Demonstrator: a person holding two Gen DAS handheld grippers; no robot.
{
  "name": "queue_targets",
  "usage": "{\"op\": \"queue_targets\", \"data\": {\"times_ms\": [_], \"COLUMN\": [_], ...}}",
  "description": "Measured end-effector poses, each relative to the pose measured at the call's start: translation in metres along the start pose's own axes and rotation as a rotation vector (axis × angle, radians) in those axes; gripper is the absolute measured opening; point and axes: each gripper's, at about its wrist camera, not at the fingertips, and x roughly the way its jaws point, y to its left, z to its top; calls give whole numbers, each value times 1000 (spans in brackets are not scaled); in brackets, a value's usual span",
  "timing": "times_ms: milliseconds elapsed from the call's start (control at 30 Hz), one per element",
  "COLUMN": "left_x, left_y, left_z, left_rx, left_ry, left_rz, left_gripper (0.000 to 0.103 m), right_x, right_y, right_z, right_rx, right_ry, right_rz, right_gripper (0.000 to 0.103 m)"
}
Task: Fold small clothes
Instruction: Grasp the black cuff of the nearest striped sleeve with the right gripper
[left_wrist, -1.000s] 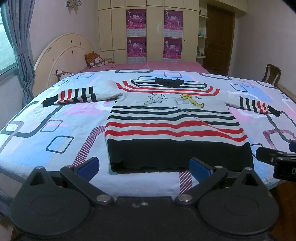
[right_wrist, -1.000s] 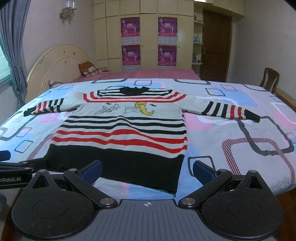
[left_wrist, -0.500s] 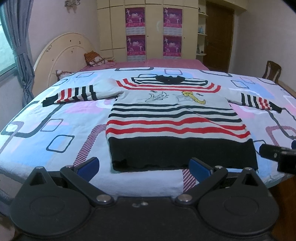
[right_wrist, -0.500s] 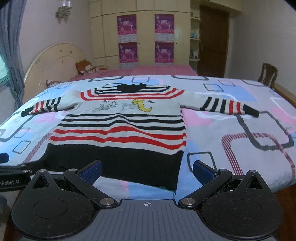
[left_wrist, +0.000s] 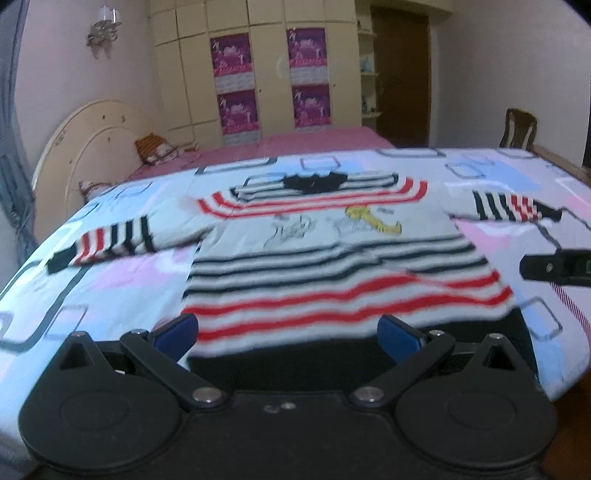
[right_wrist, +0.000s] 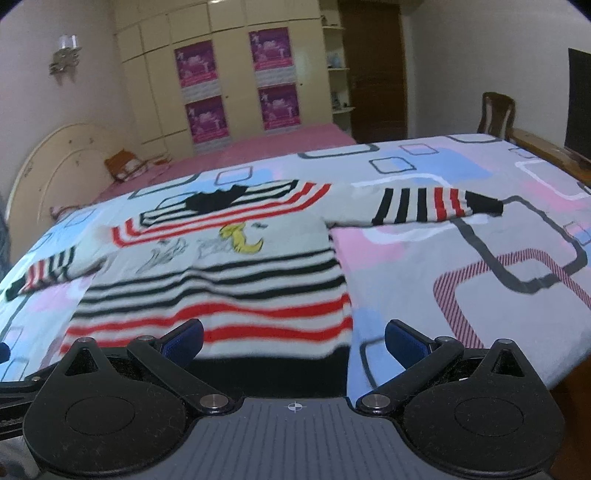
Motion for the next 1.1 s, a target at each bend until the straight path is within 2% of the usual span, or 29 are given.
{"op": "queue_targets", "data": {"times_ms": [233, 300, 500, 633, 800, 833, 867, 900, 1100], "left_x": [50, 66, 103, 126, 164, 170, 179, 186, 239], "left_y": [12, 13, 4, -8, -28, -32, -37, -42, -80], "left_z": [36, 46, 61, 71, 93, 97, 103, 108, 139], "left_rx": [-39, -43, -62, -80, -115, -121, -127, -132, -124], "left_ry": [37, 70, 91, 93, 104, 111, 118, 121, 159], "left_rz": [-93, -139, -153, -186, -160, -148, -134, -125, -81], "left_gripper": [103, 103, 103, 103, 103, 103, 103, 103, 103], "right_x": [44, 53, 75, 96, 132, 141, 151, 162, 214], "right_y": [3, -1, -19, -50, -123, -138, -154, -172, -262], "right_z": [27, 35, 53, 66, 92, 98, 104, 111, 130], "right_rx": [45, 61, 62, 90, 213, 238, 265, 301, 484], "right_ry": [3, -1, -13, -25, -65, -66, -61, -48, -51], "right_rz": [-81, -95, -125, -148, -190, -195, -195, -205, -233], "right_gripper": [103, 103, 103, 103, 102, 82, 68, 58, 58]}}
